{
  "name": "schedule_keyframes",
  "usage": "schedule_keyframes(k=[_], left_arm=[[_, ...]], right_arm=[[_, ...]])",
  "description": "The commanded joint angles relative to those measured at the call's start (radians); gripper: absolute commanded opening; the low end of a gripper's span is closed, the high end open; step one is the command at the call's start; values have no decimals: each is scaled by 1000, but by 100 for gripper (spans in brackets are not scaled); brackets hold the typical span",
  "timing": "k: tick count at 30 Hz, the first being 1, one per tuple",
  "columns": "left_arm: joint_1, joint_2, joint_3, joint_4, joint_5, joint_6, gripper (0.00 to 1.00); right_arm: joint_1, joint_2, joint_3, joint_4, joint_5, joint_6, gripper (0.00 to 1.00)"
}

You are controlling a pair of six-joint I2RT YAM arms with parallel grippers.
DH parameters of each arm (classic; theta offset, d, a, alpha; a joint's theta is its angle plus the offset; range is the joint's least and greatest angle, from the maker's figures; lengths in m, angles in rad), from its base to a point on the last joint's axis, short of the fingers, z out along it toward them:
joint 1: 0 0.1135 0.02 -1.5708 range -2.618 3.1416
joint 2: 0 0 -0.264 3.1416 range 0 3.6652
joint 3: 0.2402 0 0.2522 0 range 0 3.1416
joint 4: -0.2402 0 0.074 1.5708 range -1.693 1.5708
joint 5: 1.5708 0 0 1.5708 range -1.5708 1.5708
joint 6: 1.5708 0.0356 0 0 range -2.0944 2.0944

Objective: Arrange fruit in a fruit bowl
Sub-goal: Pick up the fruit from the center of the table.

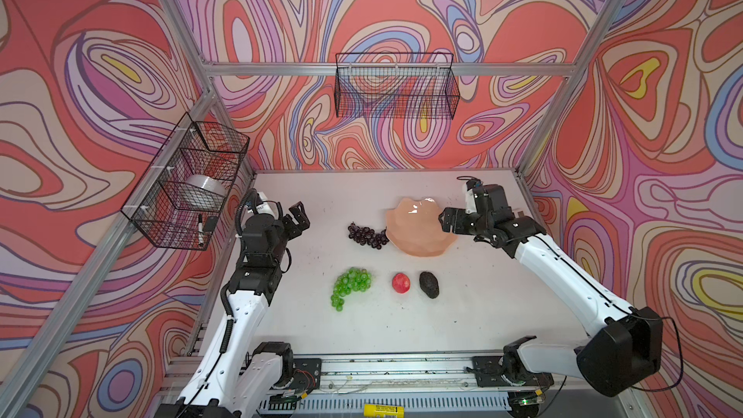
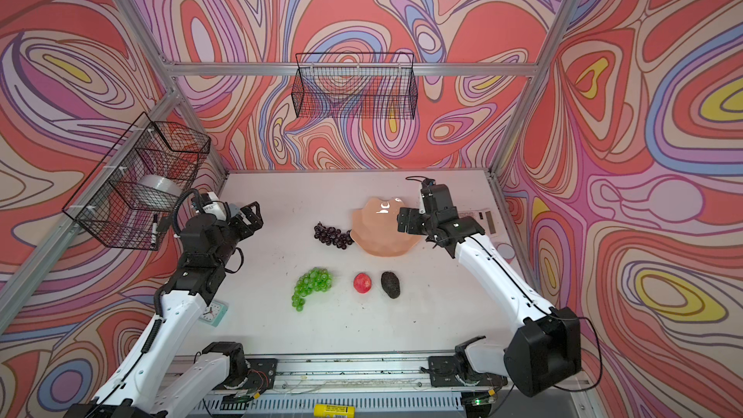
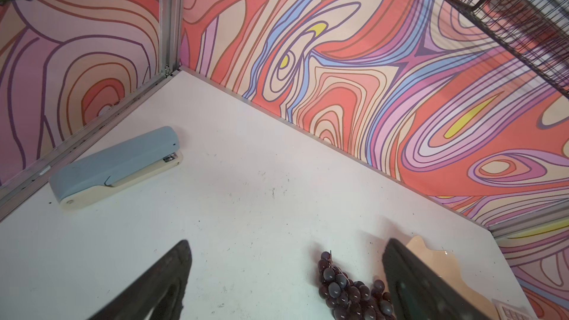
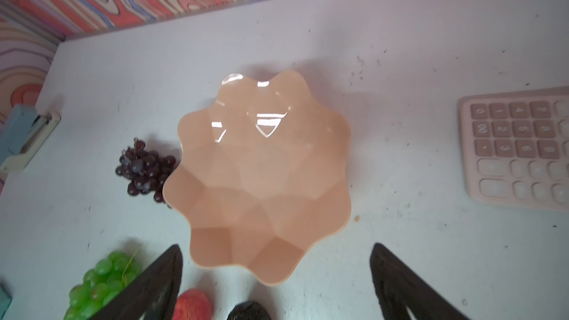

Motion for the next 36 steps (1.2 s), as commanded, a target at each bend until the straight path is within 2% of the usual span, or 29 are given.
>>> schedule_keyframes(k=[1,7,14,27,36], left_arm=[[0,11,20,-27,12,-26,98],[0,21,11,-18,13,-37,98],[2,20,-2,-18,-11,-50,99],[2,24,-10,-17,6,-78,99],[5,4,-25,-13,-2,-77,99]], right_arm=[[79,-47,-31,-142,-12,10,98],[233,-74,-82,-225,-35,95,96],[339,-63,-207,-201,-29,190,93],[358,176,-222,-45,48,219,84],[365,250,-233,35,139,236,79]])
